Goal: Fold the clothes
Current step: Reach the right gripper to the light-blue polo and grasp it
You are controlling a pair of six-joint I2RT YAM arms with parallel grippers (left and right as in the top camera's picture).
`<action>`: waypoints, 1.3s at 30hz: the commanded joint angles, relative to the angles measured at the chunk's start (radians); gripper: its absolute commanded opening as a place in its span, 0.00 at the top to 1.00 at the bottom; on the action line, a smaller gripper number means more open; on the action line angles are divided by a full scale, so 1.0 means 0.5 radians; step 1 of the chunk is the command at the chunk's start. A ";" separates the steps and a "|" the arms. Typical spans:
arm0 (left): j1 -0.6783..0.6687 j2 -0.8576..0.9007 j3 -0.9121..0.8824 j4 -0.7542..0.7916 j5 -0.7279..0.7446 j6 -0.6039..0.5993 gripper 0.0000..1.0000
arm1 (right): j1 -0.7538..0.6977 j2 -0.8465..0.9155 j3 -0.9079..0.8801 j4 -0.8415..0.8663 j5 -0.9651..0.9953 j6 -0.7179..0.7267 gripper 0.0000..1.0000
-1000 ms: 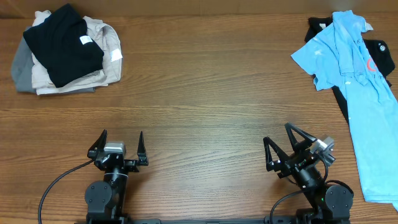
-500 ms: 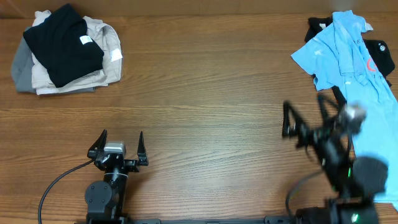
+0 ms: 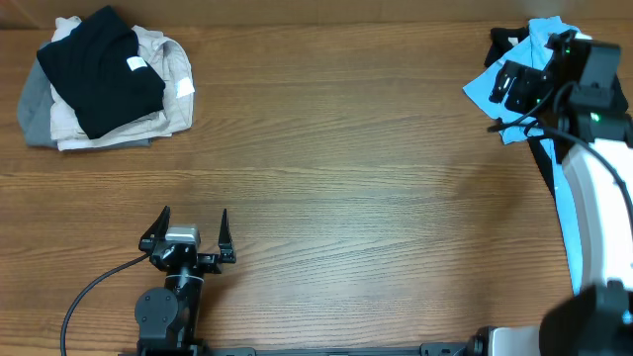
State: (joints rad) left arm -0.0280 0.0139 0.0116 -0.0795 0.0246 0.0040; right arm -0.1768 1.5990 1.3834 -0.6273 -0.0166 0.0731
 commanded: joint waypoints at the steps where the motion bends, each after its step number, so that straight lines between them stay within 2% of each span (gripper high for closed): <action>1: 0.013 -0.018 -0.014 0.005 -0.018 0.038 0.00 | -0.031 0.153 0.078 0.005 0.032 -0.221 0.00; 4: 0.013 -0.018 -0.014 0.005 -0.018 0.038 0.00 | -0.034 0.336 0.078 0.045 0.060 -0.365 0.00; 18: 0.013 -0.018 -0.014 0.005 -0.018 0.038 0.00 | -0.123 0.766 0.078 0.307 0.124 -0.372 0.00; 23: 0.013 -0.018 -0.014 0.005 -0.018 0.038 0.00 | -0.186 0.860 0.078 0.310 0.120 -0.373 0.09; 35: 0.013 -0.018 -0.014 0.005 -0.018 0.038 0.00 | -0.187 0.981 0.077 0.414 0.120 -0.425 0.09; 39: 0.013 -0.018 -0.014 0.005 -0.018 0.038 0.00 | -0.188 0.983 0.076 0.419 0.120 -0.426 0.16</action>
State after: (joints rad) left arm -0.0280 0.0139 0.0116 -0.0792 0.0246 0.0040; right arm -0.2741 2.0865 1.3941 -0.4286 0.0372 -0.1337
